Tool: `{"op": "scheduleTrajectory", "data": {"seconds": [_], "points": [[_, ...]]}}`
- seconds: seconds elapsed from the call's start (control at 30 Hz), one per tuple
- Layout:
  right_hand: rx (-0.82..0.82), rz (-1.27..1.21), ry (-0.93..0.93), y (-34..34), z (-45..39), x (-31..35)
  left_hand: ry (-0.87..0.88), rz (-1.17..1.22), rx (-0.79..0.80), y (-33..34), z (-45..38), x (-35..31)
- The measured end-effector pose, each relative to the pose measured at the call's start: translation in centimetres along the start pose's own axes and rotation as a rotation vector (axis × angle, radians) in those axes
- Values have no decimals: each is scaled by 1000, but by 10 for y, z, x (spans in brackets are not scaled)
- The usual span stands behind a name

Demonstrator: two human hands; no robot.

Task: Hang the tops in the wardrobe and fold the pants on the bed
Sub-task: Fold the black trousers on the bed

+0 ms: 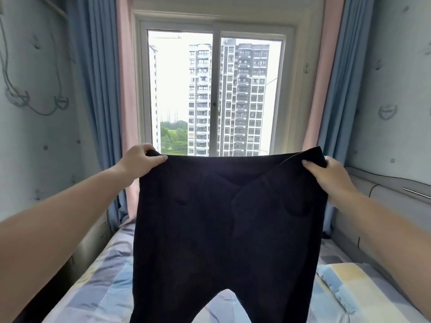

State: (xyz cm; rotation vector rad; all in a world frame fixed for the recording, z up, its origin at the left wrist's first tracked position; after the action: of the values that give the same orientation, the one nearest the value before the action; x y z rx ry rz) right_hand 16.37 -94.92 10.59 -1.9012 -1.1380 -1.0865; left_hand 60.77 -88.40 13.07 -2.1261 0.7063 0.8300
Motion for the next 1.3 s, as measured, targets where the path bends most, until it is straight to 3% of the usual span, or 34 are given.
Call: {"op": "scheduleTrajectory", "data": {"seconds": [0.57,0.8,1.03,1.3], "points": [[-140,-90,-193,-85,203,189,237,173,-31,-212,106,-85],[-201,-72,-304,-102,237,257,281,245,-27,-268,117,-102],[-164,-19,-231,-74,220,232,215,219,-2,-235,103,-74],[-83,47,-72,-13,157,106,78,106,110,-125,64,14]]}}
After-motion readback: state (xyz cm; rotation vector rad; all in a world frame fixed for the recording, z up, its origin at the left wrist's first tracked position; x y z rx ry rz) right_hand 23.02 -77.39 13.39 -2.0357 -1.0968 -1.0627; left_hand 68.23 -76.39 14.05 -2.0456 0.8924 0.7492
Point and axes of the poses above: each hand's wrist, its own z-axis away from the middle knuckle, its own y-axis out of the palm, x = y × z, the point moved 6 cm from there along -z, towards the middle knuckle, and after that the axes turned 6 degrees about -x, right-handed, at the moved point
